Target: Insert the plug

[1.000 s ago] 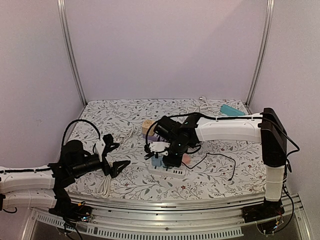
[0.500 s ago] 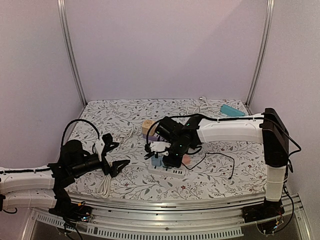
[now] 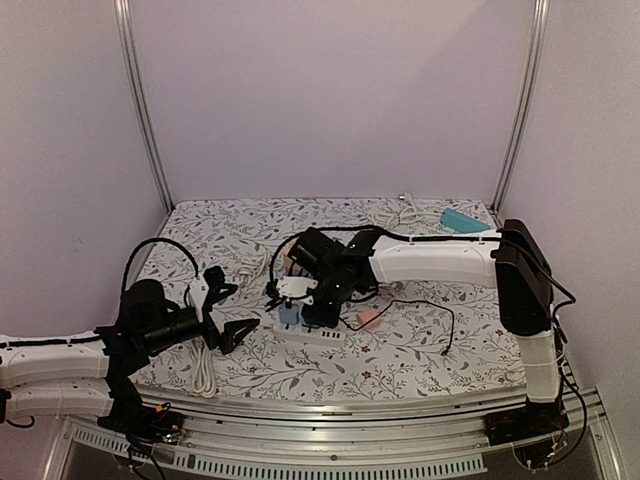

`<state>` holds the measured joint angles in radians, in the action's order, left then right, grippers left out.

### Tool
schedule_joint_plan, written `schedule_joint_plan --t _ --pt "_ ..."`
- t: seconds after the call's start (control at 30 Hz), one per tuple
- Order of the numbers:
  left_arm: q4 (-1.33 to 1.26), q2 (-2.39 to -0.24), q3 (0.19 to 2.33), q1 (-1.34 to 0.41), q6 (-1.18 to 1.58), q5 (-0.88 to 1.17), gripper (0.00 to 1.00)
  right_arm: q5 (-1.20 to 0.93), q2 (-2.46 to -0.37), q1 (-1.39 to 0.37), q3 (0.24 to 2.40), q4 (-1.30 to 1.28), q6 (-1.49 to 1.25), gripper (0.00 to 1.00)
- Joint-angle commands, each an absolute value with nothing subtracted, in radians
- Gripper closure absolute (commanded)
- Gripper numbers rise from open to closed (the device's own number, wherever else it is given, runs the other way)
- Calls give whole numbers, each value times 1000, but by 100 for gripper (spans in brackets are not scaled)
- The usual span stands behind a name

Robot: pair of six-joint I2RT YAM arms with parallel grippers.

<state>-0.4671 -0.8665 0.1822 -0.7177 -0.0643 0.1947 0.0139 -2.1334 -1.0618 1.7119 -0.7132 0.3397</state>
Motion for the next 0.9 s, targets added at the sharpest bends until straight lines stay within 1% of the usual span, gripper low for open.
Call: schedule_joint_plan --t 0.0,0.07,0.13,0.23,0.37,0.43,0.47,0.5,0.53,0.67,0.87 --pt "-480 -855 172 -698 -77 191 4 -42 -2275 -1105 1759 -702 388 90" --pt "-480 -856 171 -697 -77 194 4 -53 -2286 -1106 1786 -701 376 74" --pt "-480 -856 172 -697 -77 194 4 -54 -2283 -1105 1805 -698 364 53" --pt "-480 -858 172 -696 -74 196 4 -44 -2261 -1106 1823 -689 349 30" --pt "-478 -859 172 -696 -74 199 4 -31 -2206 -1106 1816 -680 345 18" --pt "-478 -857 172 -696 -74 200 4 -23 -2174 -1106 1805 -675 347 11" --pt "-478 -857 172 -696 -74 200 4 -17 -2149 -1106 1798 -676 347 4" --pt "-479 -857 172 -696 -74 201 4 -10 -2135 -1107 1790 -677 347 2" --pt "-478 -856 172 -696 -75 201 4 -6 -2112 -1106 1781 -677 346 1" --pt "-480 -853 170 -696 -75 202 4 52 -2000 -1106 1723 -679 341 1" --pt "-482 -854 170 -696 -76 204 4 66 -1746 -1102 1595 -697 387 1"
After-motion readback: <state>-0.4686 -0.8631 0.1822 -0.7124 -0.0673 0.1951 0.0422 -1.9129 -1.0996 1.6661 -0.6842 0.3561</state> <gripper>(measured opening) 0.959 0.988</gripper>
